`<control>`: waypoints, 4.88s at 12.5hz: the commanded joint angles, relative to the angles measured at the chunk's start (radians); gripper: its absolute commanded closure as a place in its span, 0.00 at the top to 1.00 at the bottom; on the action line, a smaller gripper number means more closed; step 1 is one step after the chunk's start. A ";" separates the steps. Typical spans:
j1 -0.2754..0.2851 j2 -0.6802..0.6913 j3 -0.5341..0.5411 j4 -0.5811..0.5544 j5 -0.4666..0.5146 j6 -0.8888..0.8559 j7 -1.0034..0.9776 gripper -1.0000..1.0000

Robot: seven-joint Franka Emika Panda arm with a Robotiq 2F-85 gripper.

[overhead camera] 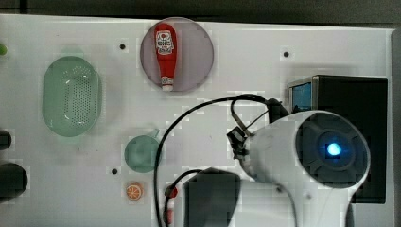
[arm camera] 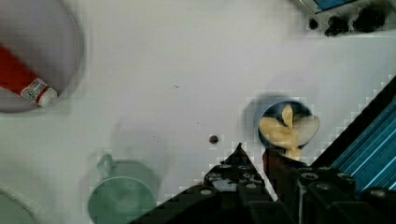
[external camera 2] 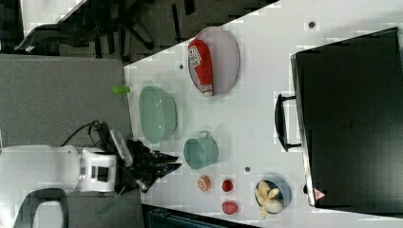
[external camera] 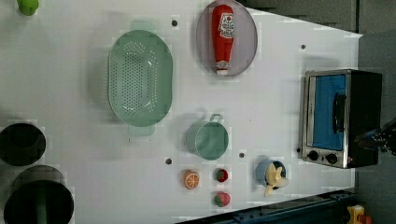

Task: Flap open oven.

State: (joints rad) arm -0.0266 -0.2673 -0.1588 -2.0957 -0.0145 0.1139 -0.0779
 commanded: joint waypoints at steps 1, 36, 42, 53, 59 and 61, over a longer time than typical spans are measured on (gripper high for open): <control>-0.014 0.034 -0.051 -0.025 -0.043 0.077 -0.303 0.18; 0.066 0.446 -0.123 -0.196 -0.513 0.747 -0.525 0.18; 0.098 0.522 -0.062 -0.201 -0.703 0.702 -0.271 0.18; 0.195 0.783 -0.029 -0.121 -0.811 0.716 0.006 0.18; 0.208 0.762 -0.011 -0.086 -0.746 0.739 0.013 0.18; 0.208 0.693 -0.007 -0.083 -0.576 0.744 0.014 0.18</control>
State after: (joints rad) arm 0.1772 0.4990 -0.1713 -2.2031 -0.5723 0.8418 -0.1157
